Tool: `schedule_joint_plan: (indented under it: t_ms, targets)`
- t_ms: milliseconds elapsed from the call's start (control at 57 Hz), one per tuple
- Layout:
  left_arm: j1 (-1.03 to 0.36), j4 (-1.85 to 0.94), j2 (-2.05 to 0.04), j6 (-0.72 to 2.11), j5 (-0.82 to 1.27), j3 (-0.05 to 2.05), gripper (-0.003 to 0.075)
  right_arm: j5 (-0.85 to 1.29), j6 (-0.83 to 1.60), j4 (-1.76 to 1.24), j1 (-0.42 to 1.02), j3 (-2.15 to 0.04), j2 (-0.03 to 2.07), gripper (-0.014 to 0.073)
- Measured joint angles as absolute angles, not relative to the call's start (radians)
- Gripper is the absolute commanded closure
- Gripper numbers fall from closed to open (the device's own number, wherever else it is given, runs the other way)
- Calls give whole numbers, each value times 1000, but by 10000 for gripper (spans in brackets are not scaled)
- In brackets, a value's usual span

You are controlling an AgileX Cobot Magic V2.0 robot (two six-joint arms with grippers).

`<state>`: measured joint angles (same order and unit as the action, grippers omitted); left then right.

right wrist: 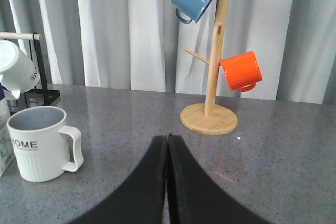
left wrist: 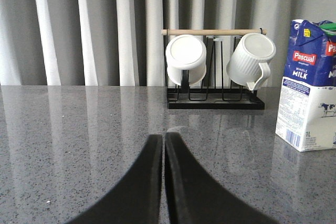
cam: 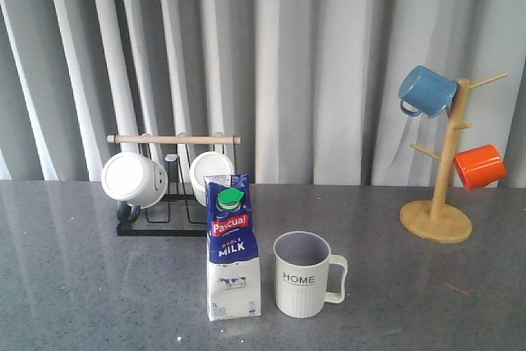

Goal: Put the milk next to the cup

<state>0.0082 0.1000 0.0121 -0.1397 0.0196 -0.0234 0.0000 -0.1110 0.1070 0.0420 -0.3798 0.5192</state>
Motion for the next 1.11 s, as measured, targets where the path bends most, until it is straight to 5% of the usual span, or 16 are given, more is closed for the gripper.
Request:
schedule_joint_plan:
  t_ms: [632,1105]
  targets:
    - [8,100,12,-140,20,-23,726,0,-112,105,42,17,36,602]
    - [8,100,12,-140,22,-23,726,0,-112,105,42,28,-11,602]
